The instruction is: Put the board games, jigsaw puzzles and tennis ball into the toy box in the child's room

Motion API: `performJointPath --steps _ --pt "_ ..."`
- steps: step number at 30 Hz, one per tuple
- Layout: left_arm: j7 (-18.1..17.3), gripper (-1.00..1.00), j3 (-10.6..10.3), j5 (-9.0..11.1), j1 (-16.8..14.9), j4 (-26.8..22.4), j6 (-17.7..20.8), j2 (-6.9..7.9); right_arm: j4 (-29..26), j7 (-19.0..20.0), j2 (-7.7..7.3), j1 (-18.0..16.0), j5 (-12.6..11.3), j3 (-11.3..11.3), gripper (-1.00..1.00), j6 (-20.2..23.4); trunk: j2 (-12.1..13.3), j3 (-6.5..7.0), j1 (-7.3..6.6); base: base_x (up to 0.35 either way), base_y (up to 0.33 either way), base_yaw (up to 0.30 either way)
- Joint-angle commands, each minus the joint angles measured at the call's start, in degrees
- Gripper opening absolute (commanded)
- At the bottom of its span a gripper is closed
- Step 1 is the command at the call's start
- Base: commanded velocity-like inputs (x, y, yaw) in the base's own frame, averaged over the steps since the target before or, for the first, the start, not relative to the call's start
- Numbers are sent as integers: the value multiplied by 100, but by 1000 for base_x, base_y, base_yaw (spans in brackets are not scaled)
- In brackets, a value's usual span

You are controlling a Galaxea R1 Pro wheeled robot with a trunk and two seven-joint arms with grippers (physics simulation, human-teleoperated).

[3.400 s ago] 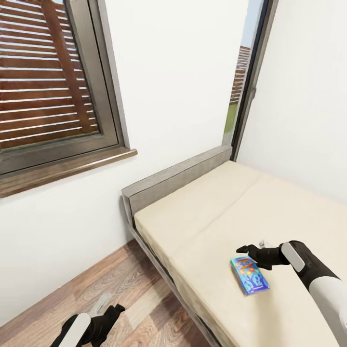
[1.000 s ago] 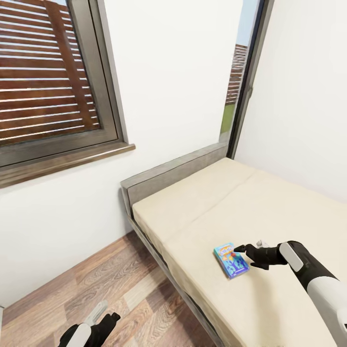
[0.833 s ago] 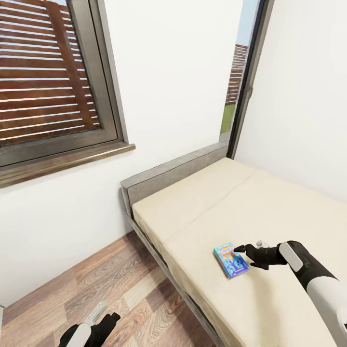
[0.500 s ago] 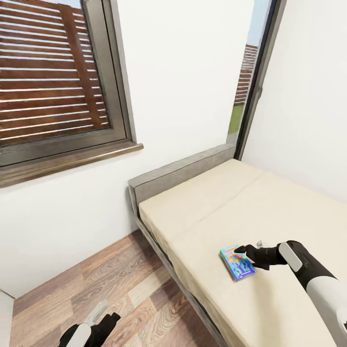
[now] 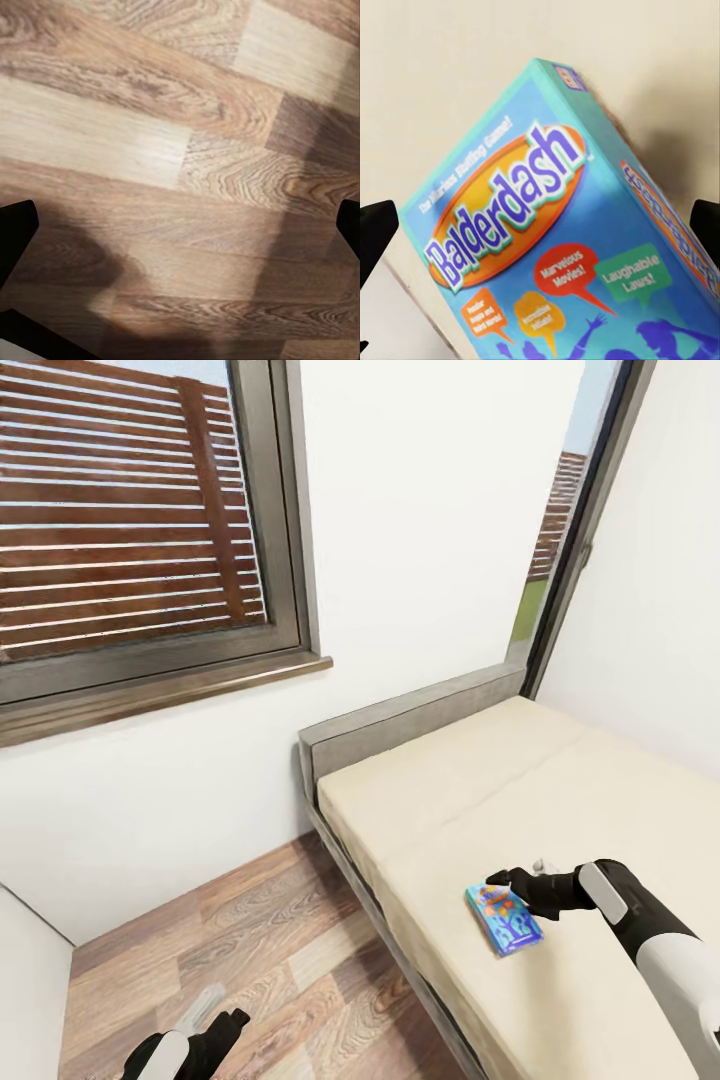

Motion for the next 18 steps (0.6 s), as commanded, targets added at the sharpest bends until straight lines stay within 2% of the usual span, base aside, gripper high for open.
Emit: performJointPath --steps 1,18 --pt "45 100 3 59 -4 -9 18 -1 5 58 -5 4 -82 29 100 5 -2 -7 19 0 0 73" --pt "45 100 3 59 -4 -9 15 -1 5 51 7 2 -82 29 100 5 -2 -7 19 -1 0 25"
